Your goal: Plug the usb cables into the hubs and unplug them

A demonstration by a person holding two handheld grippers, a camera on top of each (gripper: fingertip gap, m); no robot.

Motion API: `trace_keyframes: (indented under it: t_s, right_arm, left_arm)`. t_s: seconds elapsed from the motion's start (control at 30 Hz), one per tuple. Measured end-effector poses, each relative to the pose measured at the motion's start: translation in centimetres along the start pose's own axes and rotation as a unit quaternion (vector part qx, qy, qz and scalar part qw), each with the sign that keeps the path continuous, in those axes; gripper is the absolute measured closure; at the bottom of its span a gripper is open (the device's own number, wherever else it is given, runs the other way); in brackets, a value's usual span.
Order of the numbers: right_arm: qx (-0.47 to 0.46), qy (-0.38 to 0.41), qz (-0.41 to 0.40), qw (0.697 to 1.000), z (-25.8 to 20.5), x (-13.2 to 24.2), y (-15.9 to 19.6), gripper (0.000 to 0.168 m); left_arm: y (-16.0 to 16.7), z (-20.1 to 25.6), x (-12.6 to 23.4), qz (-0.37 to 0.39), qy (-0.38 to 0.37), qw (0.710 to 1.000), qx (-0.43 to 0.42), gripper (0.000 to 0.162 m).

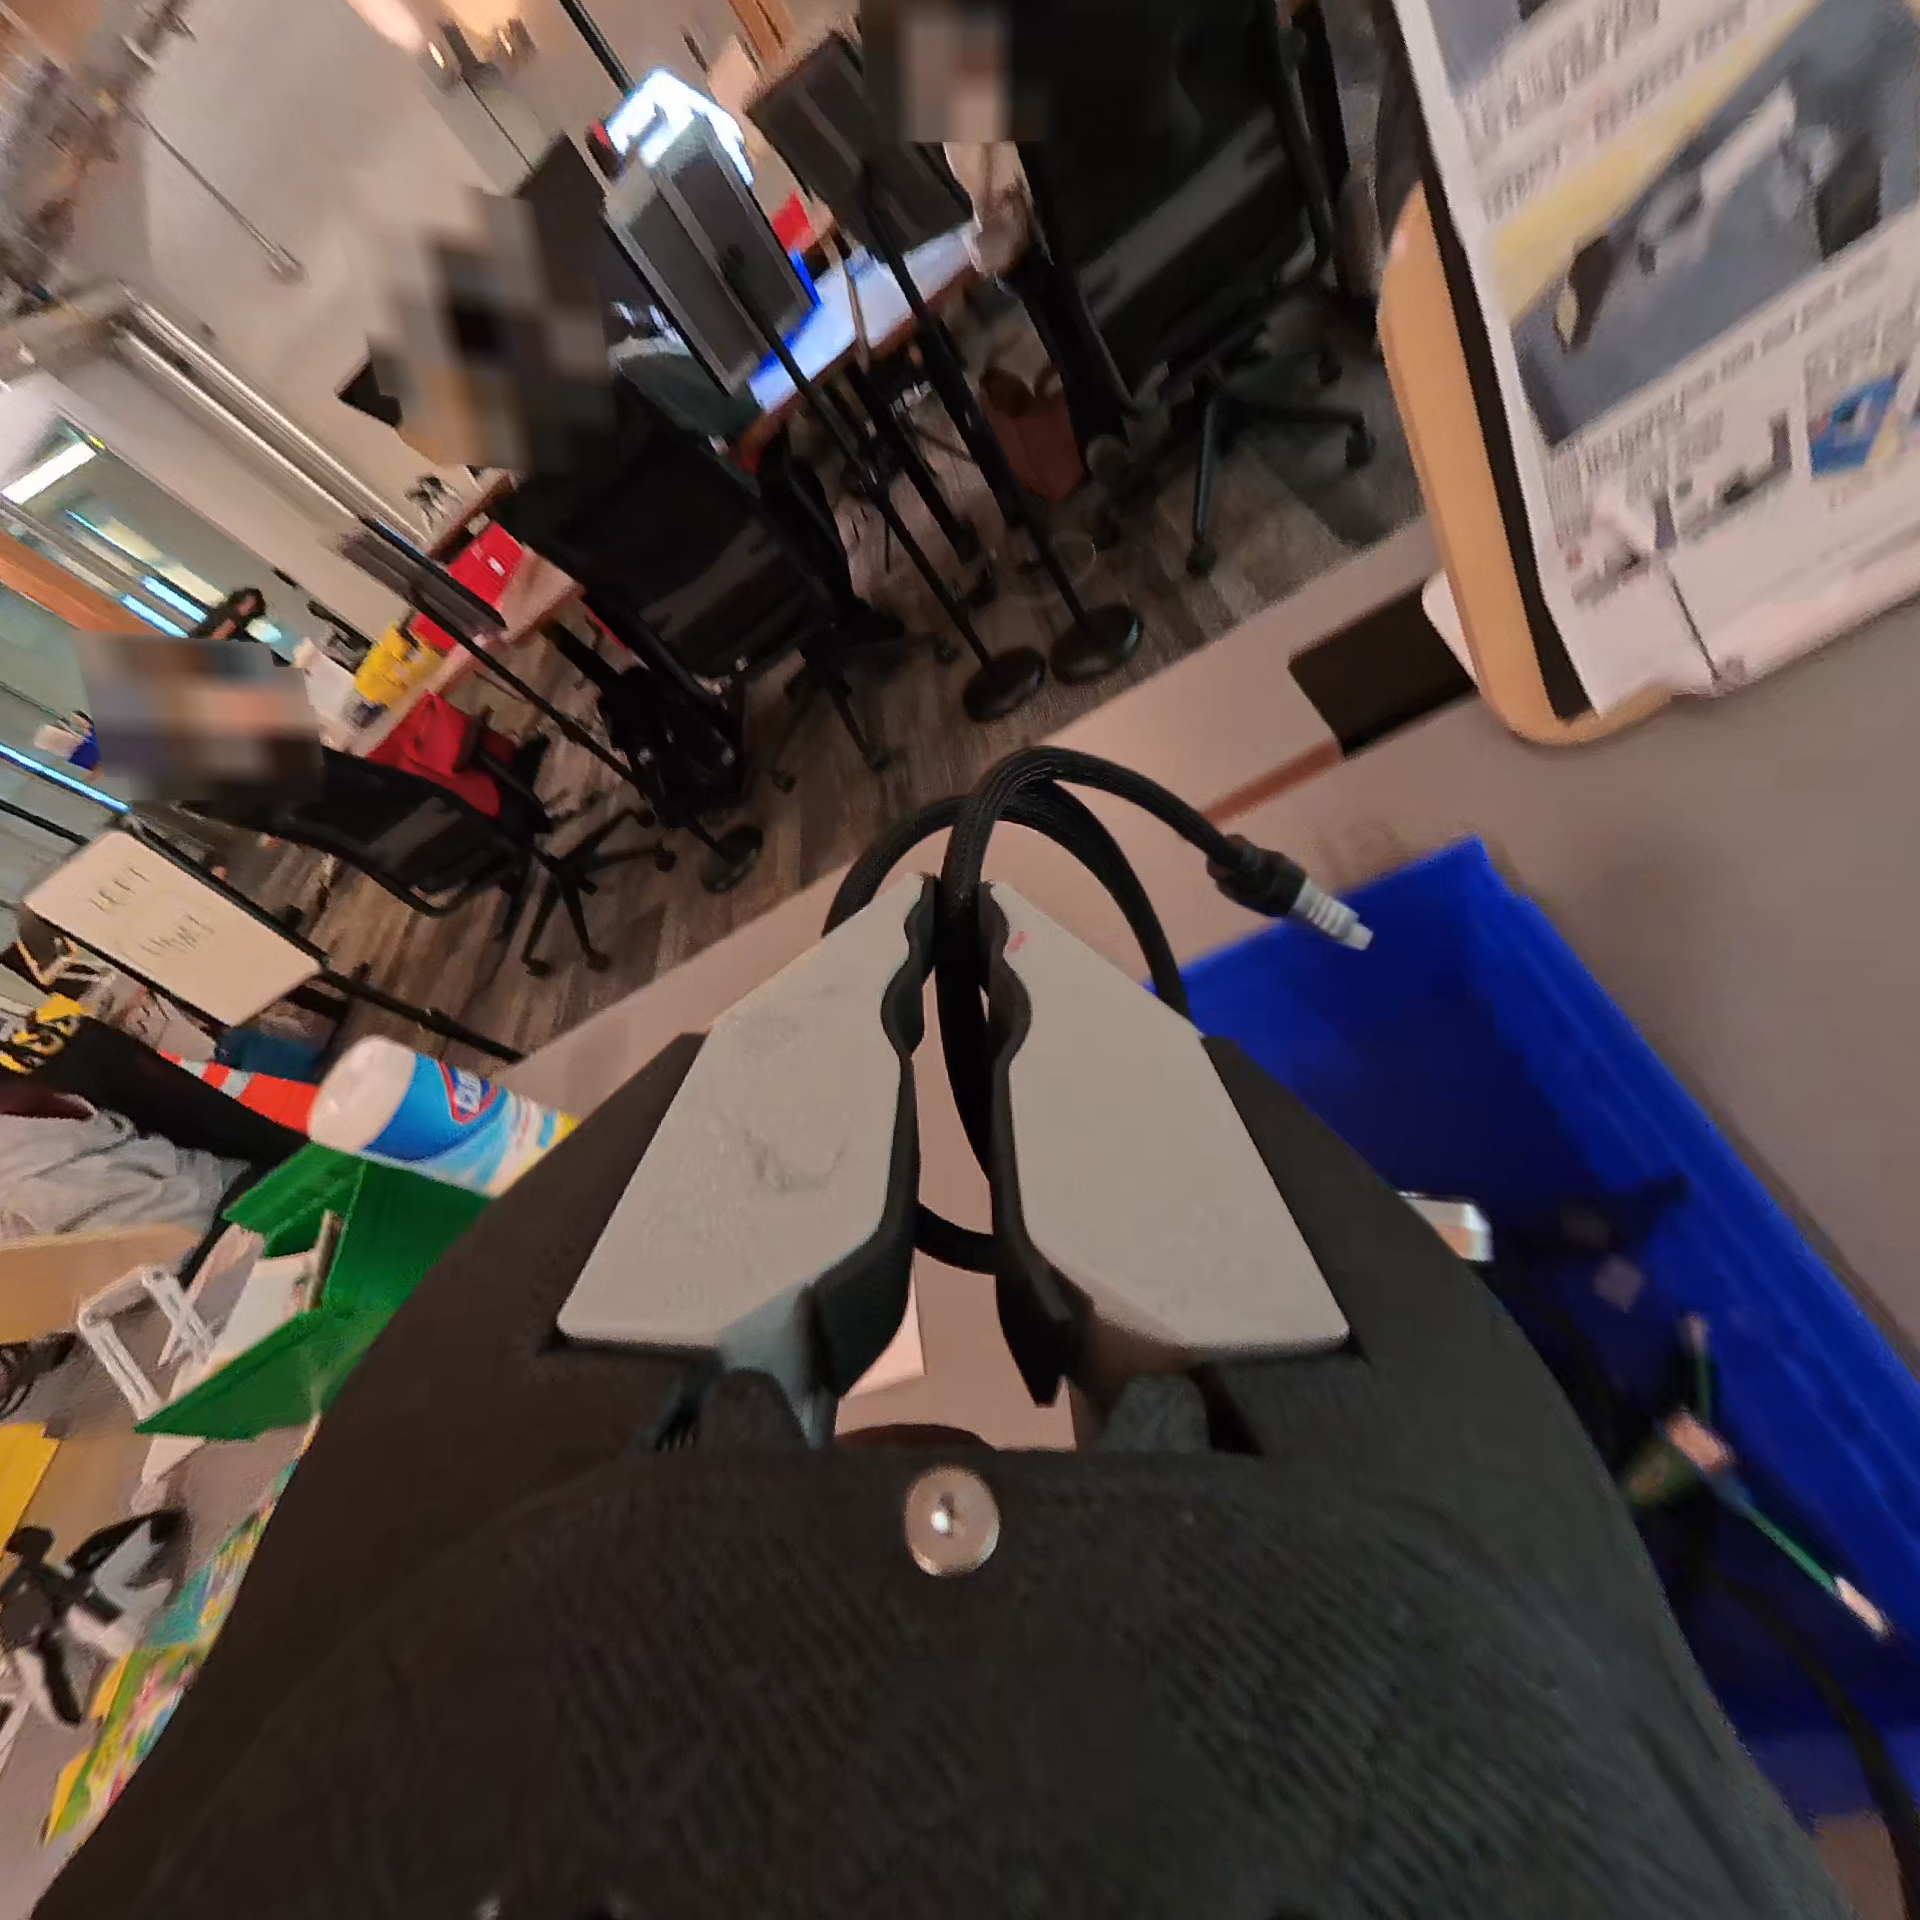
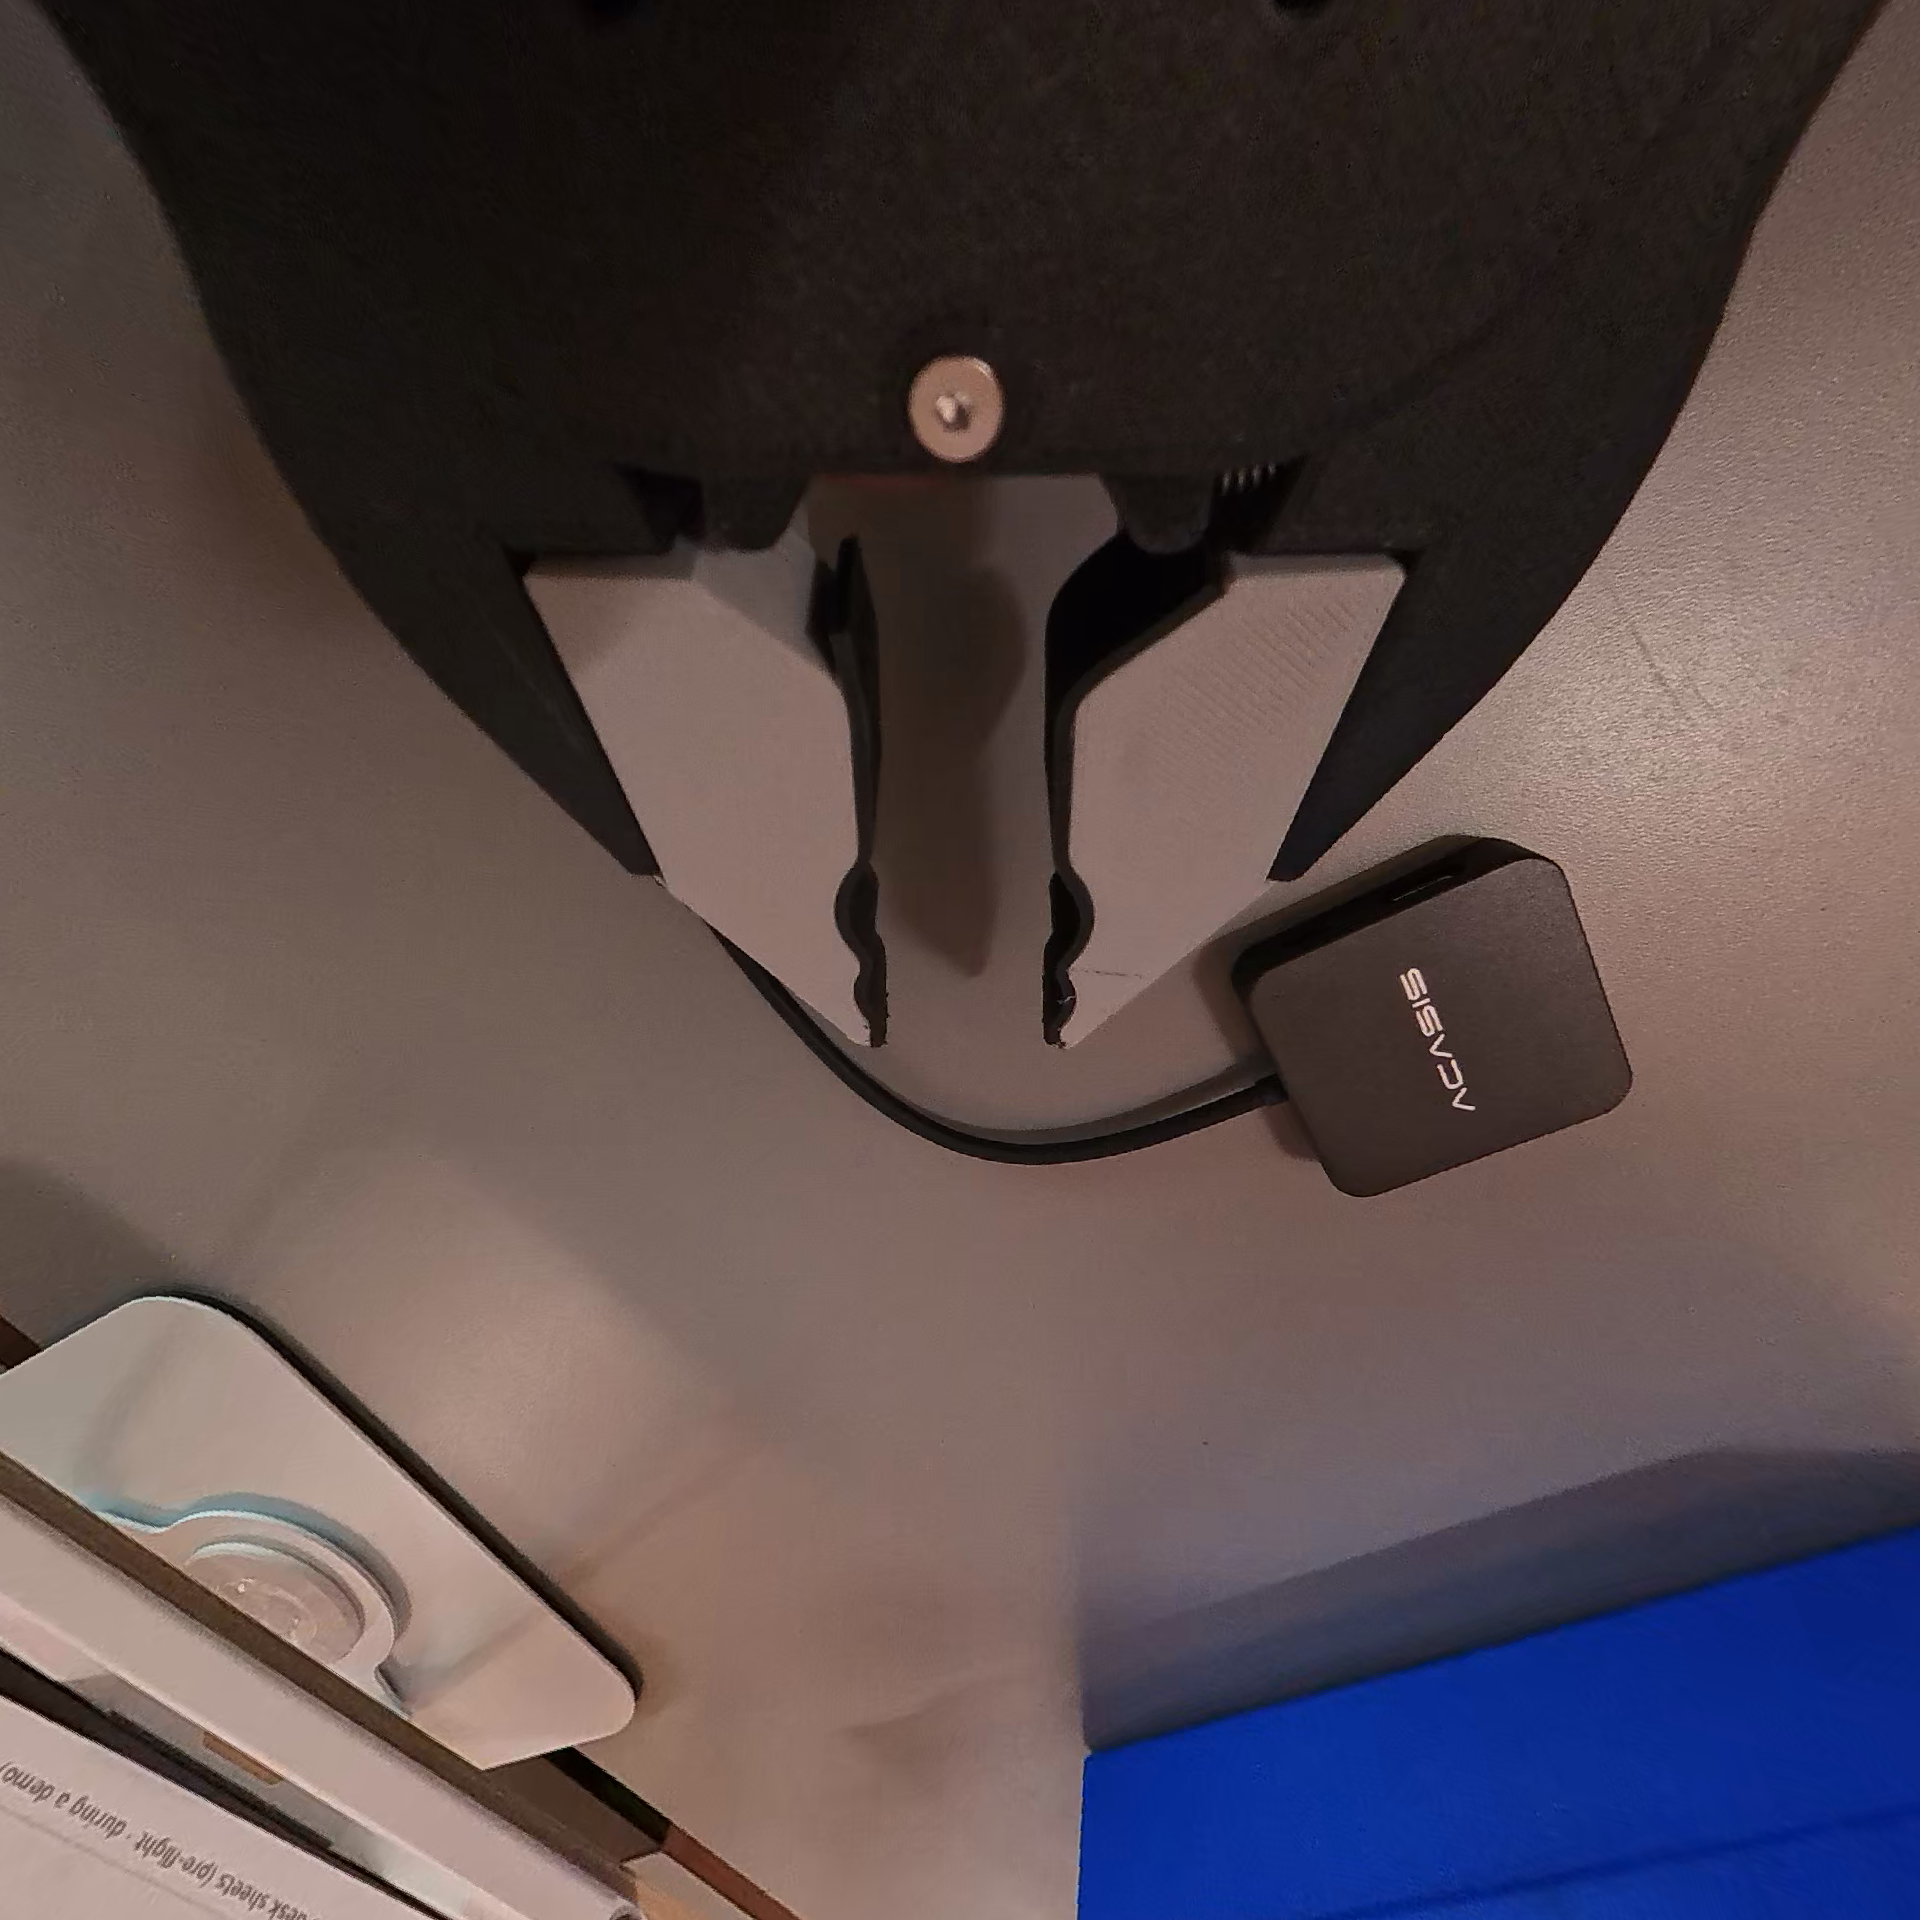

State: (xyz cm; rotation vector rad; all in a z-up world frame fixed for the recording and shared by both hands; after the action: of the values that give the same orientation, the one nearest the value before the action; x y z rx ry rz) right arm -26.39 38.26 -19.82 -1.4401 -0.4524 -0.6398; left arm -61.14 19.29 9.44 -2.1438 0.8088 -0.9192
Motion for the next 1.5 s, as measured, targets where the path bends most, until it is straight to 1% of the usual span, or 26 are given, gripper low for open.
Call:
trace_keyframes:
  t_s: [0.1,0.17,0.27,0.37,0.47,0.53,0.57,0.6,0.67,0.73,0.87,0.93,0.97,1.07,1.2,1.27,1.33,1.4,1.43,1.5]
  right_arm:
    - [0.002,-0.001,-0.005,1.0,0.0,-0.2,0.1,0.141]
    - [0.005,0.001,-0.008,1.0,0.0,-0.2,0.2,0.141]
    - [0.007,0.005,-0.004,1.0,0.1,0.0,0.1,0.141]
    - [0.003,0.003,0.001,1.0,0.1,0.1,-0.1,0.141]
    - [0.004,-0.002,0.002,1.0,-0.1,0.1,-0.2,0.141]
    - [0.01,-0.004,-0.002,1.0,-0.3,0.0,-0.1,0.141]
    - [0.013,-0.005,-0.005,1.0,-0.5,-0.1,-0.1,0.141]
    - [0.016,-0.005,-0.007,1.0,-0.6,-0.2,0.0,0.14]
    - [0.02,-0.003,-0.01,1.0,-0.7,-0.3,0.0,0.14]
    - [0.02,-0.001,-0.009,1.0,-0.7,-0.2,0.0,0.141]
    - [0.01,-0.001,-0.004,1.0,-0.4,-0.1,0.1,0.14]
    - [0.007,-0.003,-0.003,1.0,-0.4,-0.1,0.1,0.14]
    - [0.006,-0.003,-0.003,1.0,-0.4,-0.2,0.1,0.14]
    - [0.008,-0.003,-0.006,1.0,-0.4,-0.3,0.2,0.14]
    - [0.013,-0.004,-0.011,1.0,-0.6,-0.5,0.3,0.14]
    - [0.014,-0.006,-0.011,1.0,-0.8,-0.6,0.3,0.14]
    - [0.016,-0.009,-0.01,1.0,-1.0,-0.6,0.2,0.14]
    - [0.019,-0.011,-0.009,1.0,-1.2,-0.6,0.1,0.14]
    - [0.02,-0.013,-0.008,1.0,-1.4,-0.6,0.1,0.14]
    - [0.023,-0.017,-0.005,1.0,-1.6,-0.6,-0.1,0.14]
  left_arm:
    - [-2.8,-0.7,-2.2,0.025,-0.008,1.0,0.004,0.158]
    - [-2.6,0.6,-5.0,0.003,0.017,1.0,-0.003,0.158]
    - [-0.1,3.2,-9.0,-0.053,0.042,0.998,-0.016,0.158]
    - [3.9,5.8,-11.5,-0.116,0.089,0.989,-0.012,0.157]
    - [8.1,7.5,-12.7,-0.195,0.139,0.971,-0.004,0.156]
    - [10.0,7.6,-12.8,-0.223,0.15,0.963,0.01,0.155]
    - [10.6,7.6,-12.8,-0.238,0.157,0.958,0.024,0.151]
    - [11.1,7.5,-12.8,-0.247,0.164,0.954,0.042,0.147]
    - [11.6,7.0,-12.5,-0.251,0.171,0.95,0.077,0.13]
    - [11.6,6.3,-11.5,-0.24,0.176,0.949,0.104,0.123]
    - [11.4,5.0,-7.7,-0.191,0.181,0.956,0.128,0.119]
    - [12.1,4.9,-5.6,-0.183,0.183,0.957,0.133,0.105]
    - [12.7,5.0,-4.6,-0.185,0.186,0.956,0.13,0.102]
    - [14.7,5.9,-2.0,-0.194,0.206,0.952,0.118,0.101]
    - [17.8,8.2,0.4,-0.223,0.255,0.935,0.105,0.104]
    - [19.6,9.5,0.7,-0.25,0.267,0.926,0.092,0.105]
    - [21.8,10.5,0.6,-0.292,0.262,0.917,0.073,0.105]
    - [23.7,11.4,0.5,-0.332,0.27,0.901,0.065,0.106]
    - [24.2,12.0,0.7,-0.346,0.286,0.891,0.069,0.116]
    - [25.0,12.7,1.0,-0.373,0.294,0.877,0.073,0.11]
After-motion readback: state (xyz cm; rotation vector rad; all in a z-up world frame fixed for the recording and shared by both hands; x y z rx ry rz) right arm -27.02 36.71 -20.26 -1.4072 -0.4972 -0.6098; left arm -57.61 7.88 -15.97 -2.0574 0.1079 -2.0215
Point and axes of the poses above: each gripper's, where its closed fingertips meet, x back along the fingers, y out of its underside, z = x × y across the jaws, the point moved 4 cm from there along x, back along the fingers, and after that the axes turned 5 degrees about -z, right-handed, at the moved point
